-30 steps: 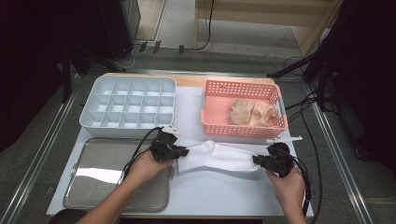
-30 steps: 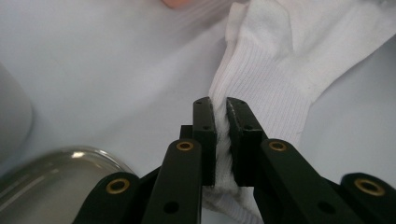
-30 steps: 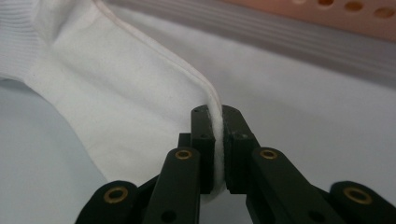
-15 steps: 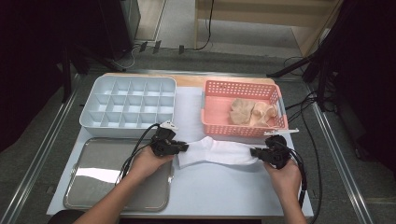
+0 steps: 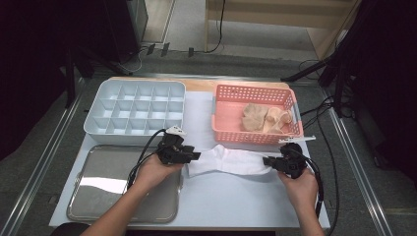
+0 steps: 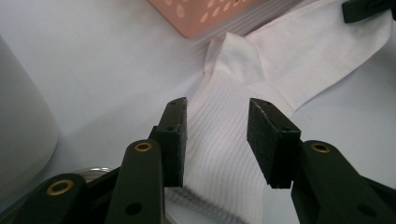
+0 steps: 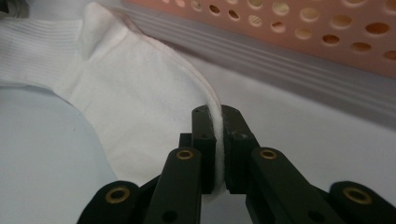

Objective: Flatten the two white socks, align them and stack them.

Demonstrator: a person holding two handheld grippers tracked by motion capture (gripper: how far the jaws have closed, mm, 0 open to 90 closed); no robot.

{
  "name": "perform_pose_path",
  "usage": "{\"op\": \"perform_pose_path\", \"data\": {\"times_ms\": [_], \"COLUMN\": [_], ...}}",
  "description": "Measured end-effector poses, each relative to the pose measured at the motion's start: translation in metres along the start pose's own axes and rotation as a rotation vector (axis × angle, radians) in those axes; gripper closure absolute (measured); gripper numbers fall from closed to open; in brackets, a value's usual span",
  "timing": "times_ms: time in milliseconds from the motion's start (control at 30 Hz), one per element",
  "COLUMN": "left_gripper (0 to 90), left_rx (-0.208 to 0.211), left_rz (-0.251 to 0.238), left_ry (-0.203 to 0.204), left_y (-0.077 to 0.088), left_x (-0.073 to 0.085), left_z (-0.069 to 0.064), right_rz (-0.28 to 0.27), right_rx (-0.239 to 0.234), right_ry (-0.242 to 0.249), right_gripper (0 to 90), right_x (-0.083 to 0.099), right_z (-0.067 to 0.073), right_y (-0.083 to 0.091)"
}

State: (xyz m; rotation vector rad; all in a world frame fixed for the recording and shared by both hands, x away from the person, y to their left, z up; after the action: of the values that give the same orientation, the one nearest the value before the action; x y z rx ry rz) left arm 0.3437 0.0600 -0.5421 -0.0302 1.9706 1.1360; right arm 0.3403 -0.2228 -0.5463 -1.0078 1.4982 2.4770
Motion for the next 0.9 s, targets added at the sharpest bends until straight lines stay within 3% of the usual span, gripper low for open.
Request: {"op": "perform_pose_path", "data": {"times_ms": [200, 367, 633, 767, 900], "left_gripper": [59.4, 66.3, 73.7, 81.5, 81.8], "left_rx": [0.017, 0.037, 0.069, 0.070, 0.066], "left_rz": [-0.022, -0.019, -0.035, -0.016, -0.006], "left_ry": [-0.017, -0.049, -0.047, -0.058, -0.071], "left_y": [0.000, -0.011, -0.026, -0.035, -0.045], "left_x": [-0.009, -0.014, -0.021, -0.019, -0.018], "left_z": [-0.011, -0.025, -0.037, -0.043, -0.048], "right_rz": [0.015, 0.010, 0.003, -0.009, -0.014], "right_rx": [0.009, 0.008, -0.009, -0.006, -0.015], "right_ry": [-0.011, -0.010, -0.013, -0.001, 0.010], "right_gripper": [86.1, 86.1, 85.8, 86.0, 85.9], "right_x": [0.000, -0.002, -0.004, -0.009, -0.012], "right_z": [0.001, 0.004, 0.011, 0.016, 0.023], "right_y": [-0.001, 0.000, 0.002, 0.007, 0.009]}}
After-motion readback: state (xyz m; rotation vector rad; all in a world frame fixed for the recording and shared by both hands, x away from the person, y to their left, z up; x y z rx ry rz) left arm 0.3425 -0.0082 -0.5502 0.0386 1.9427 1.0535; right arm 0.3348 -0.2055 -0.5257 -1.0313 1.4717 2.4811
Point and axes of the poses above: each handheld gripper's, and its own axes: y roughly backward along the jaws, x roughly out of its underside, z roughly to its left, the point moved 8 cm from there along -y, roughly forward along the jaws, and after that the axes turned 4 degrees about -x, right-handed, at the moved point
